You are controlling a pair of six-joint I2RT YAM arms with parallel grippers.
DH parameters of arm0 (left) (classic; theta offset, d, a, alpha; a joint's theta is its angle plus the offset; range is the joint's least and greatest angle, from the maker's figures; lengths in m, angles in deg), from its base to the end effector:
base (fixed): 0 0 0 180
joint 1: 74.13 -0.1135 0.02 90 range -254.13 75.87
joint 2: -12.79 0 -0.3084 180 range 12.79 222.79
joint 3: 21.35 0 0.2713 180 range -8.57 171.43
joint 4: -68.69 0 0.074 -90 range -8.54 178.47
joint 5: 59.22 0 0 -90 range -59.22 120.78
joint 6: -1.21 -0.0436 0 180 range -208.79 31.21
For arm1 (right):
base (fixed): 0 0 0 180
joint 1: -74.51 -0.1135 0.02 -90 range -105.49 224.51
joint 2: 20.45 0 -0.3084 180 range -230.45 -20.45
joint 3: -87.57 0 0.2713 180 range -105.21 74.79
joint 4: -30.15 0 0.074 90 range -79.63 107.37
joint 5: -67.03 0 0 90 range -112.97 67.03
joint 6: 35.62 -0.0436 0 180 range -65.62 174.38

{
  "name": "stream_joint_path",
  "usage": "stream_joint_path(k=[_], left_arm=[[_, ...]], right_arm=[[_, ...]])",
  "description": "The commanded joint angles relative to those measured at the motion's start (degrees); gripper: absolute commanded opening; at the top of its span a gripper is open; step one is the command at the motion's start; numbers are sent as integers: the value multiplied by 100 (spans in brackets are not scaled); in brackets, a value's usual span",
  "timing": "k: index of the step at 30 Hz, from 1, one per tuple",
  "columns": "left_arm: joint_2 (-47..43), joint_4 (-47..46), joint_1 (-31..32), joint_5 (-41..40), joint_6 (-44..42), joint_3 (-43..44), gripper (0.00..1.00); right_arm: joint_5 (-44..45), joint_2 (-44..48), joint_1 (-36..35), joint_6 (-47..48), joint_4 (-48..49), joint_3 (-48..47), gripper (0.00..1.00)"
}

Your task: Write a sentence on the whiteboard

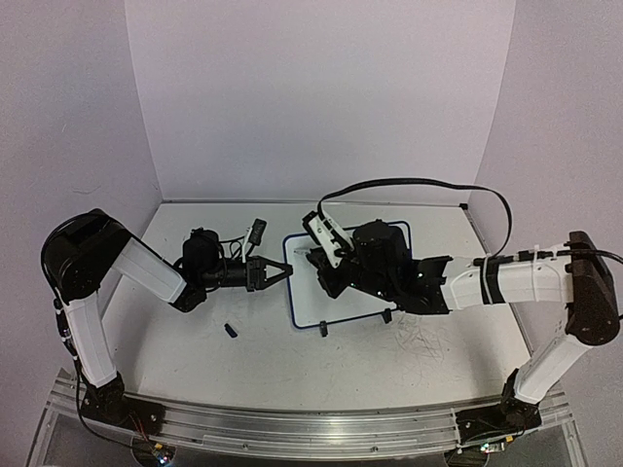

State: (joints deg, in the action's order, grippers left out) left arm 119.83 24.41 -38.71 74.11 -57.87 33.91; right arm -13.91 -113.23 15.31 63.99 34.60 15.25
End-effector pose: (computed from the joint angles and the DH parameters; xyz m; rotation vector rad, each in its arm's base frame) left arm 0.2948 -0.2464 0.1814 0.6974 1.7743 -1.4625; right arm 0.2116 0.3415 0.2944 -0.9635 1.6043 0.4559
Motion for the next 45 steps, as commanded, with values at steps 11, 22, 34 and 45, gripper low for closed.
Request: stream_joint_path(k=[11,22,34,45], left_arm=[[-21,-190,48,71,44,67,0],[-44,-185,53,72,44,63,0],[-88,-184,53,72,29,49,0],[-115,-190,56,53,34,47,0]], right_arm=[[449,-237,-35,54,319,-362,0],[407,-342,-37,96,378,-415,0],[628,-432,-37,41,360,-334,0],[624,-312,-39,-90,219,-183,0]])
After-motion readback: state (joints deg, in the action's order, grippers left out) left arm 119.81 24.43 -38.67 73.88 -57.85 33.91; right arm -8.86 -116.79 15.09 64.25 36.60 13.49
